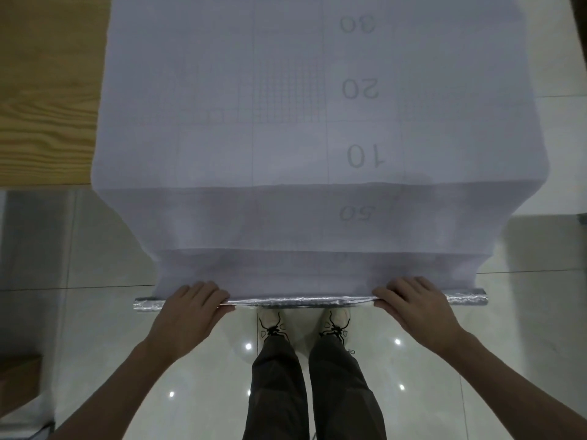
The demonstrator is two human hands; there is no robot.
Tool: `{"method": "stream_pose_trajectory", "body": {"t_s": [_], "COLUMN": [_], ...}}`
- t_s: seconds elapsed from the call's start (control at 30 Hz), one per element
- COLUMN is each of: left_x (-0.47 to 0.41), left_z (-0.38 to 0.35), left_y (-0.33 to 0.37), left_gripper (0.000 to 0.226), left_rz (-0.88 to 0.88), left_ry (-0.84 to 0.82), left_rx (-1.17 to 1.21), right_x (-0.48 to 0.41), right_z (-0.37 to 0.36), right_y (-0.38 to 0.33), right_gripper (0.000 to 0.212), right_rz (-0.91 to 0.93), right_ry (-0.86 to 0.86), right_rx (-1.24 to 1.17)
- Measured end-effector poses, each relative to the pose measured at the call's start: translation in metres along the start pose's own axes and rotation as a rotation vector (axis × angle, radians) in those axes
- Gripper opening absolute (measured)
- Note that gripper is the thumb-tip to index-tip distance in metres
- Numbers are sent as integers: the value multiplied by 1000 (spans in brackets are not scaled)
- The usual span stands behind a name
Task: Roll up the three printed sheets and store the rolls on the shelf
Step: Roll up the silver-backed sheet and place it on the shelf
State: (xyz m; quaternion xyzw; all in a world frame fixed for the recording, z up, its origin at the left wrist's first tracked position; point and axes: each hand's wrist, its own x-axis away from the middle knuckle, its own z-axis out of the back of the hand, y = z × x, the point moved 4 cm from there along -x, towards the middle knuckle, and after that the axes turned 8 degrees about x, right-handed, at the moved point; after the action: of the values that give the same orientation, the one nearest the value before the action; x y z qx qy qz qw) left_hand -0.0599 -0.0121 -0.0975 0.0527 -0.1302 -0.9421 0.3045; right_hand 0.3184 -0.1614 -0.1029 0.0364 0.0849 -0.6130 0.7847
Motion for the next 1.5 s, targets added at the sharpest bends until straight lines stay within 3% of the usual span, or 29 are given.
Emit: {"method": "stream_pose_trajectory", "body": {"t_s": [0.17, 0.4, 0.5, 0.67, 0.8, 0.93, 1.07, 1.23, 1.4, 1.5], "left_x": [1, 0, -1, 0, -1, -4, -4, -4, -12, -16], "left_z": [2, 3, 5, 6, 3, 6, 6, 8, 9, 14], "left_y": [5, -7, -5, 3, 2, -9, -12, -4, -3, -8], "left_gripper": [45, 45, 46, 41, 44, 47, 46, 46, 44, 47], "left_rz": [153, 4, 16, 190, 87, 35, 14, 180, 88, 45], "left_ry": [60, -54, 16, 107, 65, -25, 8, 122, 79, 35], "left_rx": [-133, 112, 3, -185, -92, 65, 27, -164, -14, 66], "right_x": [1, 1, 3, 12, 12, 12, 12, 10, 5, 4], "right_z": [-1, 7, 4, 1, 4, 4, 1, -2, 6, 9], "right_y": [-3, 4, 4, 3, 2, 3, 11, 14, 18, 19], "right_gripper": [35, 39, 36, 39, 40, 44, 47, 47, 43, 46], "right_rz": [-97, -75, -55, -163, -257, -253, -216, -220, -268, -287], "right_ry": [28, -40, -43, -6, 31, -22, -74, -8, 55, 28], "right_rx": [118, -56, -5, 58, 154, 69, -24, 32, 210, 143]}}
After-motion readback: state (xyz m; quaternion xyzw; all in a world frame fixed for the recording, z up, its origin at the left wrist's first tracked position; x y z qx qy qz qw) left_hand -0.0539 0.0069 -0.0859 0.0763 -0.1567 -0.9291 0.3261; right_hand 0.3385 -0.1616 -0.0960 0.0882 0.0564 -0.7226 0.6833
